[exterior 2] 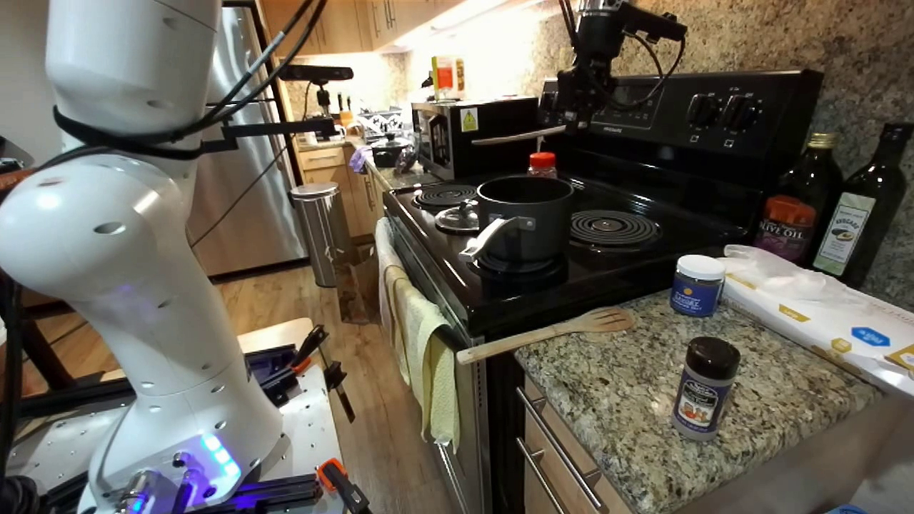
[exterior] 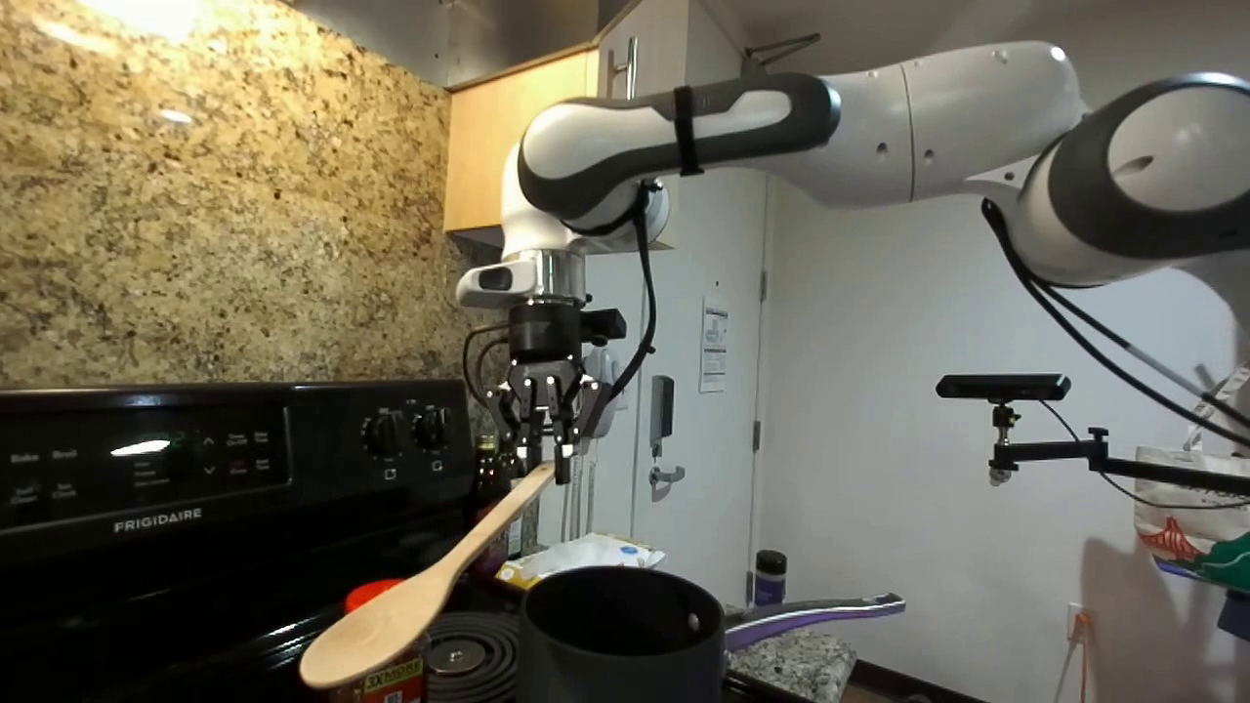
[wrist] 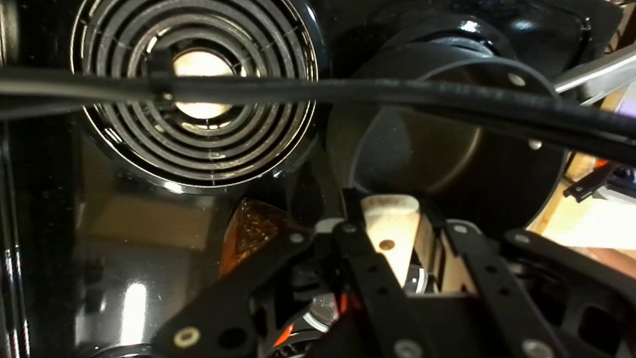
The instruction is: Take the wooden spoon out of the pot then put the lid on it
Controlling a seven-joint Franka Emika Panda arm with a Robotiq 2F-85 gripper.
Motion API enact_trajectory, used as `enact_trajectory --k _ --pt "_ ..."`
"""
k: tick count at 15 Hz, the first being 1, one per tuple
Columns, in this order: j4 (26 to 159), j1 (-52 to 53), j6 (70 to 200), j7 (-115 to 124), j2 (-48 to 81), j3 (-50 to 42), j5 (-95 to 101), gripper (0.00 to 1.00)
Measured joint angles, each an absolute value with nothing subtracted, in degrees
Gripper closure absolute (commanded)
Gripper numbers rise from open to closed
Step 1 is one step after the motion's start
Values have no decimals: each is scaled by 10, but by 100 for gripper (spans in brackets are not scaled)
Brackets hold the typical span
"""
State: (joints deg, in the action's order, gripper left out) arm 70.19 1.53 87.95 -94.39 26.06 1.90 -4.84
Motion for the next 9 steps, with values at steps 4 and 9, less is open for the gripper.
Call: enact_trajectory --k 4,9 --pt "607 3 874 -952 308 23 -52 86" --pt "563 8 896 -946 338 20 -50 86"
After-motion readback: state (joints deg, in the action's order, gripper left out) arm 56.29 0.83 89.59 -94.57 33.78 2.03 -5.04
